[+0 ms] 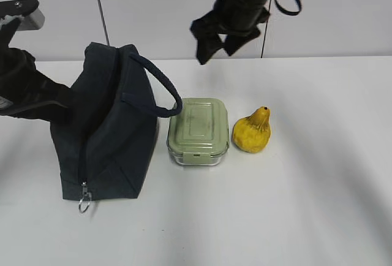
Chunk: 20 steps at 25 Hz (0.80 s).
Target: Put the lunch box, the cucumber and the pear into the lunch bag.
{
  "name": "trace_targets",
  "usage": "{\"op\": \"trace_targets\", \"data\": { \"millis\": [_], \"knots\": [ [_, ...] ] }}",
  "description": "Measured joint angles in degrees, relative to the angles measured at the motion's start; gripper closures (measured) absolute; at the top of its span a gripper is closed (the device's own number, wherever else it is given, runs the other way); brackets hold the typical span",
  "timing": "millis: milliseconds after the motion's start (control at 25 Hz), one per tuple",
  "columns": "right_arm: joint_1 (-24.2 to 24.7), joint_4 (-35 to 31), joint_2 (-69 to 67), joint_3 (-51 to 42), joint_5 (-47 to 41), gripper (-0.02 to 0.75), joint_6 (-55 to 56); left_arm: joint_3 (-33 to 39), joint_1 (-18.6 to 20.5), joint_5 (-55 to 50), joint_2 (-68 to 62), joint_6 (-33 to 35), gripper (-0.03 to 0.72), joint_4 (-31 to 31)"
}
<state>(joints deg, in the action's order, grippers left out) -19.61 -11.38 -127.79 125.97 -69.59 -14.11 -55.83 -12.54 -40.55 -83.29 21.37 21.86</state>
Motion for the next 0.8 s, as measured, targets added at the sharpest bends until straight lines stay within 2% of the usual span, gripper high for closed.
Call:
{"op": "trace_targets", "data": {
  "millis": [160,360,560,800],
  "knots": [
    [3.5,2.4,0.1,-1.1,-0.8,0.195,3.5,0.0,0.0,0.0,0.0,0.0,0.701,0.0],
    [4.5,5.0,0.4,-7.1,-0.8,0.196,4.5,0.0,0.0,0.0,0.0,0.0,0.701,0.0],
    [4.7,4.6,0.4,-14.0,-0.8,0.198,4.4,0.0,0.0,0.0,0.0,0.0,0.701,-0.1],
    [4.7,0.9,0.5,-18.7,-0.8,0.216,3.4,0.0,0.0,0.0,0.0,0.0,0.702,-0.2]
  ]
}}
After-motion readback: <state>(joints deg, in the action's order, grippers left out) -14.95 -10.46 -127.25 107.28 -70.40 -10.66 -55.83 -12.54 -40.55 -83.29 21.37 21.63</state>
